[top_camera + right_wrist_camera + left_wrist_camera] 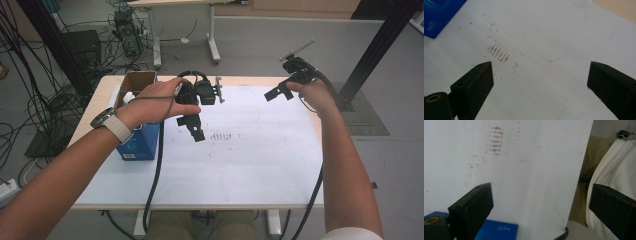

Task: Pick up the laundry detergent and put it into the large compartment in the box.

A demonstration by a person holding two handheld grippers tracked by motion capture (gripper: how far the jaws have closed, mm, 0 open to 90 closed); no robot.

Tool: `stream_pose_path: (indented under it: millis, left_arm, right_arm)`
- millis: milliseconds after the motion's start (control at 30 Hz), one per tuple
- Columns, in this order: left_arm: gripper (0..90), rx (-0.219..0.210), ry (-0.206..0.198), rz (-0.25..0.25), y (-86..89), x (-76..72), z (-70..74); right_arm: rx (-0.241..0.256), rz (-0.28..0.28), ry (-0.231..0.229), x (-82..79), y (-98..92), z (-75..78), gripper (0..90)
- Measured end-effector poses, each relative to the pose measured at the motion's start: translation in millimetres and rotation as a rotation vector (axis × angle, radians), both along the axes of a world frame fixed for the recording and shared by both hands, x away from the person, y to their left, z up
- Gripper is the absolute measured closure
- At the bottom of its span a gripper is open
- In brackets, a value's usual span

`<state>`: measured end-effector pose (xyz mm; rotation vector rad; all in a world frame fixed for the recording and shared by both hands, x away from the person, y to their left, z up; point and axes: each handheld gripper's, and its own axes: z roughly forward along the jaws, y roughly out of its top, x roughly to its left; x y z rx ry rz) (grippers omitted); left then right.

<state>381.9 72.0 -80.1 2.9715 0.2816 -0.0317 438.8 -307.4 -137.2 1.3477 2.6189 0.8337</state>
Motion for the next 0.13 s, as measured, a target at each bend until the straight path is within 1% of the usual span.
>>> stream_pose_path:
  millis: [33, 133]
  left_arm:
    - [5.9, -0.007, -0.002, 0.002, 1.2, -0.3, -0.3]
    - [5.8, -0.009, -0.003, 0.003, 1.6, -0.3, -0.4]
  right_arm:
    - [0.000, 0.001, -0.001, 0.0, -0.5, -0.3, 6.8]
    - [0.001, 0.000, -0.002, 0.0, -0.9, -0.7, 6.8]
